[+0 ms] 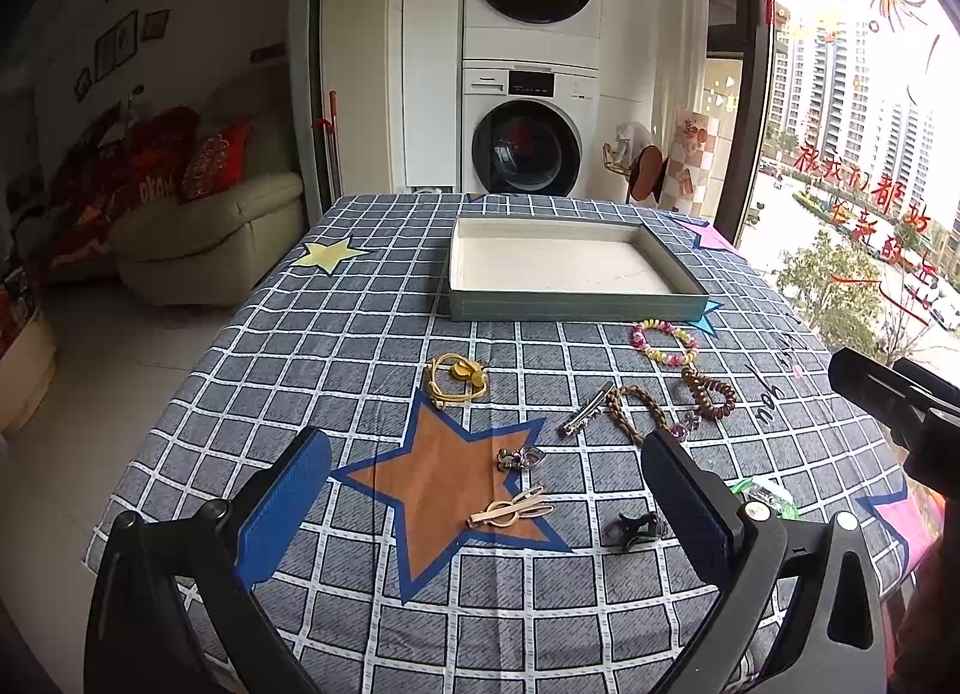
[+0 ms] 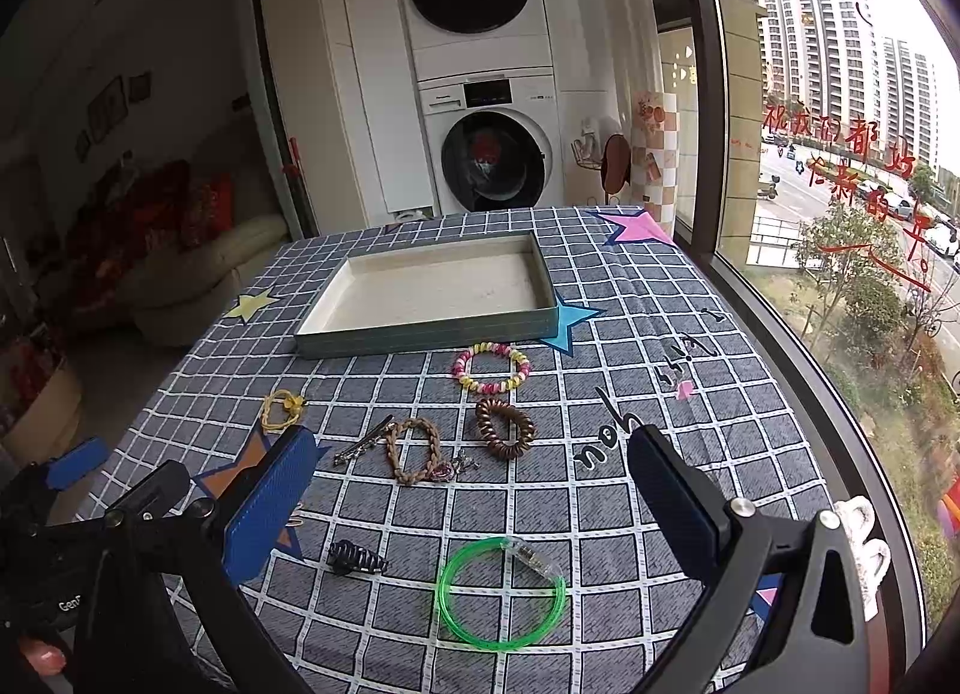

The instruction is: Organize jewelry

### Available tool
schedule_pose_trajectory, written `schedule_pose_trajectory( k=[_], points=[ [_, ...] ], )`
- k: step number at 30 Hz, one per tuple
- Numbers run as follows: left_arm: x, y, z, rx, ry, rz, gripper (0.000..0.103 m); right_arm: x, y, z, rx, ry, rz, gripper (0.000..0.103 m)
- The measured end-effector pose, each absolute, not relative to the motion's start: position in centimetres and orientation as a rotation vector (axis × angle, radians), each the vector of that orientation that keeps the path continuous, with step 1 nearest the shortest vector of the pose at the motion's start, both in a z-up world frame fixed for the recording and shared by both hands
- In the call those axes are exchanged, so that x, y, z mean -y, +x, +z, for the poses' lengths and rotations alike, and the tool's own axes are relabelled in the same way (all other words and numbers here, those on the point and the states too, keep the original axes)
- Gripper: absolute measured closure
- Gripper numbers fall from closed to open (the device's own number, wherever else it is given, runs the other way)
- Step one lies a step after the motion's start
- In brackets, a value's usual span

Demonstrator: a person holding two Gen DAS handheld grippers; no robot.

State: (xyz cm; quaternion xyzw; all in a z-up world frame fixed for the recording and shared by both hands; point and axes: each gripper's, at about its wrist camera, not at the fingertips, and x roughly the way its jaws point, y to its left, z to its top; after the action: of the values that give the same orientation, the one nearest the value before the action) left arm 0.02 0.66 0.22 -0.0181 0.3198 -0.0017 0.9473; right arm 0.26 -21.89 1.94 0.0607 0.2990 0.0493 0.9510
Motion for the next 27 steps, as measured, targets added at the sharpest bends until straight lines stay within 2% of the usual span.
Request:
schedule_pose_trajectory(
  k=[27],
  points=[
    [-0.9,-0.19,0.16,-0.651,-0.036,-0.004,0.0,21.8,0.19,1.87,-0.61,0.132,0.104,0.0]
  ],
)
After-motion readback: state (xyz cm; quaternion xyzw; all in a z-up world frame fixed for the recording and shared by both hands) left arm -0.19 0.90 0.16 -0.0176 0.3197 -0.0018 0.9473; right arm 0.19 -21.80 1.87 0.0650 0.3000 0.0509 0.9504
